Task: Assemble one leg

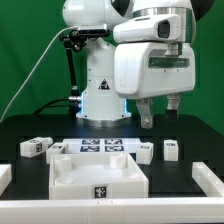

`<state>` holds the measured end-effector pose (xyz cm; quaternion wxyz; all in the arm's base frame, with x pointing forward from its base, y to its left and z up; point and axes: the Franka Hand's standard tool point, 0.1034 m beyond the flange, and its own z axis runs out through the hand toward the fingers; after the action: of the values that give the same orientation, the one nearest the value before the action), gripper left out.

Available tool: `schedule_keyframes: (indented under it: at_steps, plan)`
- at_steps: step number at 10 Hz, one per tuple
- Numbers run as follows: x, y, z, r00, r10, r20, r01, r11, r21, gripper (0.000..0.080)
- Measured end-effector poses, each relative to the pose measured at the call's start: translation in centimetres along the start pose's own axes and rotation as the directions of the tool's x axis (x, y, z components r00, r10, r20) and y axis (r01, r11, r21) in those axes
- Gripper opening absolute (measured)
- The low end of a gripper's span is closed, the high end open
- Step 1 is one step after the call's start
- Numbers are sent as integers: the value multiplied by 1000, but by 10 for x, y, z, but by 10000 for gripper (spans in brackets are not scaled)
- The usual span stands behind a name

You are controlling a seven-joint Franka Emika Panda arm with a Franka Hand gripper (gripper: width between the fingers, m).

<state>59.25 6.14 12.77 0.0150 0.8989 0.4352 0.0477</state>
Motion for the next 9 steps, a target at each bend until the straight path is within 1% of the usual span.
schedule_keyframes:
  at_steps: [1, 7, 8, 9]
  plan:
    - [5, 3, 3, 997, -45, -67, 41, 997, -63, 650]
    - [5, 2, 3, 997, -45, -66, 41, 997, -62, 650]
    - [3, 3, 4, 994, -80, -68, 75, 995, -70, 650]
    - [-9, 3, 11, 978, -200, -64, 194, 977, -88, 650]
